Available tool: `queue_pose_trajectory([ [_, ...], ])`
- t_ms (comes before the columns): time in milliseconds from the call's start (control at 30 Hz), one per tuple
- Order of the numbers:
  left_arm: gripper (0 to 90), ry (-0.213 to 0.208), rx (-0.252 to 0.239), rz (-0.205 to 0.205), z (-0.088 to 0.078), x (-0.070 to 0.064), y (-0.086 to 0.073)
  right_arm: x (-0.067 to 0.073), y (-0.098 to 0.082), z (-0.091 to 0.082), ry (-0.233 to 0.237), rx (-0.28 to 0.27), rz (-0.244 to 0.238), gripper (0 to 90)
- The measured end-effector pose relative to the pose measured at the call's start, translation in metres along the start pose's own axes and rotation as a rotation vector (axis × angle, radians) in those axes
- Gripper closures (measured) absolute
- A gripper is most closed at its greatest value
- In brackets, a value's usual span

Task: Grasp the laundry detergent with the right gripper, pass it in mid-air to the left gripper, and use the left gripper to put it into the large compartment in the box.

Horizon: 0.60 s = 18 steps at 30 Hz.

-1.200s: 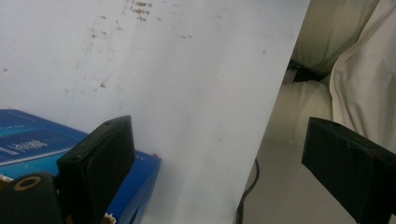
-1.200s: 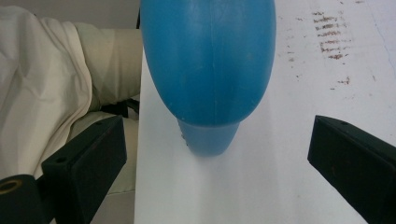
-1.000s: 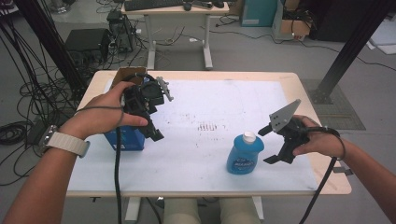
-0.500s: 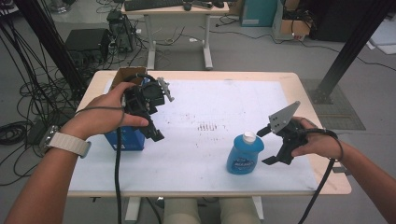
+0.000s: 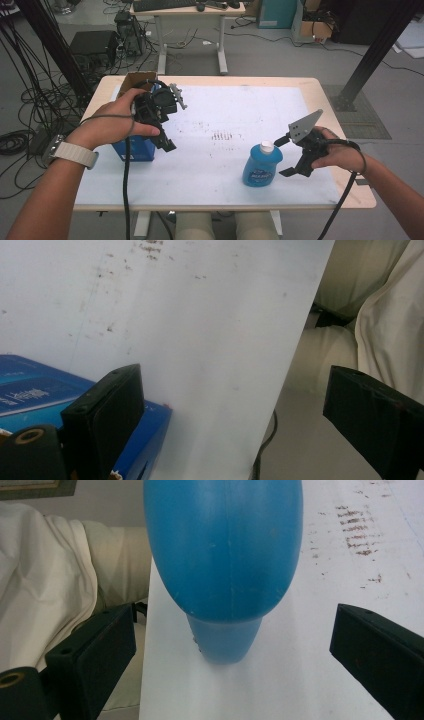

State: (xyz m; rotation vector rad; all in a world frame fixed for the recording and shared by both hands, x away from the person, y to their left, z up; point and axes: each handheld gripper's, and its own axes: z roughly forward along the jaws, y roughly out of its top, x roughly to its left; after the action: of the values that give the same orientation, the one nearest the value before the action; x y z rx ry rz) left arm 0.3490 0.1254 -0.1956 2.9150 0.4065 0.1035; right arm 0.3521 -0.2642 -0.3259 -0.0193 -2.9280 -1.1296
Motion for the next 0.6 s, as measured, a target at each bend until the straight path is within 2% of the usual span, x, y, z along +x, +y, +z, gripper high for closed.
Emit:
queue_pose_trajectory([
  [600,9.9,0.001,0.000,-0.004,0.0009,-0.0007,0.0004,0.0009,-0.0006,-0.0004,-0.006,-0.020,0.002,4.5],
])
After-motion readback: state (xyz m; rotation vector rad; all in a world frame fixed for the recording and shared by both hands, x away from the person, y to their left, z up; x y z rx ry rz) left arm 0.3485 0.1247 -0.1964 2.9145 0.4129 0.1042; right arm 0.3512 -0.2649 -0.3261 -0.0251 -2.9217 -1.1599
